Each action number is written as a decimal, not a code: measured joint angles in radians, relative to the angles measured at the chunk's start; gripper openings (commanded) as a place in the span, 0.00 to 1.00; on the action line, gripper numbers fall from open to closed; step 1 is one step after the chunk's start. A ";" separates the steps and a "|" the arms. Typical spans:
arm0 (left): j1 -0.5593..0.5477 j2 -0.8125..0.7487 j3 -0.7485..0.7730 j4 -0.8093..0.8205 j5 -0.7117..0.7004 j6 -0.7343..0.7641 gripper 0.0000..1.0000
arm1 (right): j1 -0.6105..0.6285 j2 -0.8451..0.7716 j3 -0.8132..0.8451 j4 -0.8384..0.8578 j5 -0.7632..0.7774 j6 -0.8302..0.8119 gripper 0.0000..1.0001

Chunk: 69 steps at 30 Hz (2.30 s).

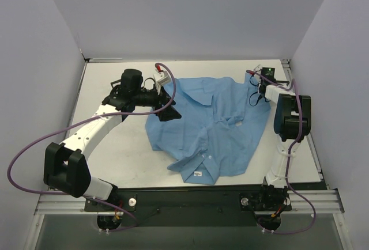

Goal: Remove the brooch from the garment
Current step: Place the brooch in the brooch box, then reset both arms

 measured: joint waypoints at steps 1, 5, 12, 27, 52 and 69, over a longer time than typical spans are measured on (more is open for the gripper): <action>0.000 0.000 0.000 0.000 0.000 0.000 0.97 | 0.000 0.000 0.000 0.000 0.000 0.000 0.00; 0.000 0.000 0.000 0.000 0.002 0.000 0.97 | -0.001 0.000 0.000 0.006 0.000 -0.001 0.00; 0.000 0.000 -0.001 0.000 0.003 -0.001 0.97 | -0.005 0.002 0.003 0.024 0.008 -0.019 0.00; 0.000 0.000 -0.002 0.006 0.003 -0.001 0.97 | -0.005 0.031 0.023 -0.003 0.003 -0.019 0.30; 0.000 -0.019 -0.002 0.007 0.004 -0.001 0.97 | -0.006 0.017 0.154 -0.291 -0.135 0.131 0.44; 0.001 -0.041 0.034 -0.091 -0.071 0.087 0.97 | 0.236 -0.558 0.008 -0.567 -0.389 0.348 1.00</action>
